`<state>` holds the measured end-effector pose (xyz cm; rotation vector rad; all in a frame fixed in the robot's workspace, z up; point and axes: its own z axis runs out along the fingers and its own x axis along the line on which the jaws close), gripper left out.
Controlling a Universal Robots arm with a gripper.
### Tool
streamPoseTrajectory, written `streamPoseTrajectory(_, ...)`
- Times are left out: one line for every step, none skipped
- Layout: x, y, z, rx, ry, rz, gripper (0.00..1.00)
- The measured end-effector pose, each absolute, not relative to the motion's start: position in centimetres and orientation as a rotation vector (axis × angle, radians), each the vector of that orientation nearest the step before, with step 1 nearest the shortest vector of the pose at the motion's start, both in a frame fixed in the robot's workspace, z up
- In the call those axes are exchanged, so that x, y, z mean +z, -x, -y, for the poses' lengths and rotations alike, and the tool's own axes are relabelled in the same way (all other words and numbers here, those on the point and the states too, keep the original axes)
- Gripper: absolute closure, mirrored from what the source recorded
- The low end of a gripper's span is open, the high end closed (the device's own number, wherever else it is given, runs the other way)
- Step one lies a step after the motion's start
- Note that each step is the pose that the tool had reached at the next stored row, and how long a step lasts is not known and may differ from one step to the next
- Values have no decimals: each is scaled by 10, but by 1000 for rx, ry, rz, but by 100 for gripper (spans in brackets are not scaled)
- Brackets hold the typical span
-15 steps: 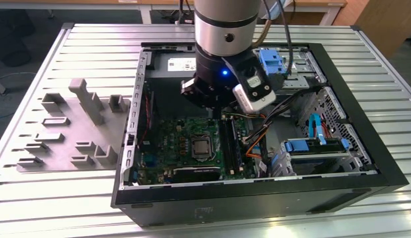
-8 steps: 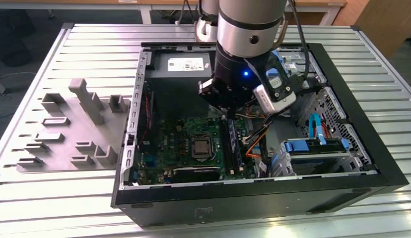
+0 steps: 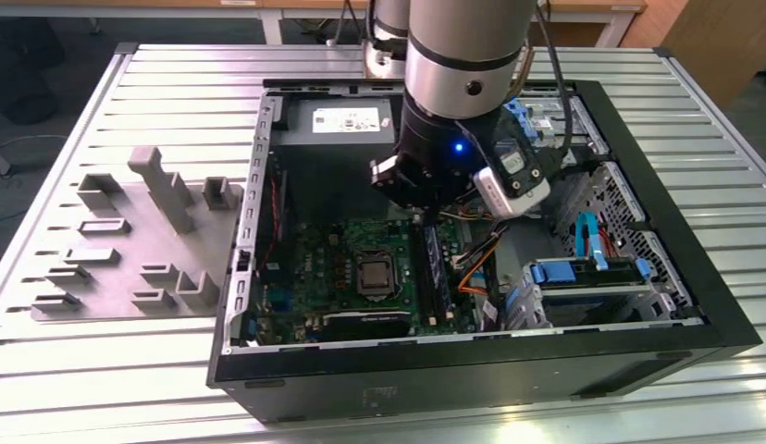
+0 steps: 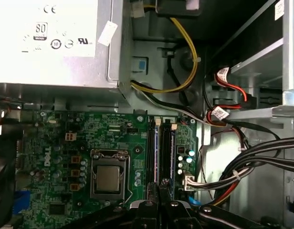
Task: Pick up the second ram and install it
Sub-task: 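Insert the second ram into the second slot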
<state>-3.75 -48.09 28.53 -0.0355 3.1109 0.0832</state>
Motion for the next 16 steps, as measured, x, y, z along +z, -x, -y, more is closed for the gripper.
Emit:
streamPoseTrajectory(284,37,481,83,35,-3111,87)
streamPoseTrajectory(282,37,481,83,34,-3111,87)
streamPoseTrajectory(280,37,481,83,30,-3111,87)
streamPoseTrajectory(278,37,481,83,25,-3111,87)
streamPoseTrajectory(276,37,481,83,19,-3111,87)
streamPoseTrajectory(274,37,481,83,12,-3111,87)
streamPoseTrajectory(273,37,481,83,5,-3110,87)
streamPoseTrajectory(271,37,481,83,0,-3110,87)
streamPoseTrajectory(270,37,481,83,-6,-3110,87)
streamPoseTrajectory(270,37,481,83,-11,-3110,87)
streamPoseTrajectory(269,37,481,83,-17,-3110,87)
streamPoseTrajectory(267,37,481,82,-26,-3110,87)
streamPoseTrajectory(266,37,482,82,-35,-3110,87)
streamPoseTrajectory(264,37,482,82,-43,-3109,87)
streamPoseTrajectory(263,37,482,82,-50,-3109,87)
streamPoseTrajectory(262,37,482,82,-56,-3109,87)
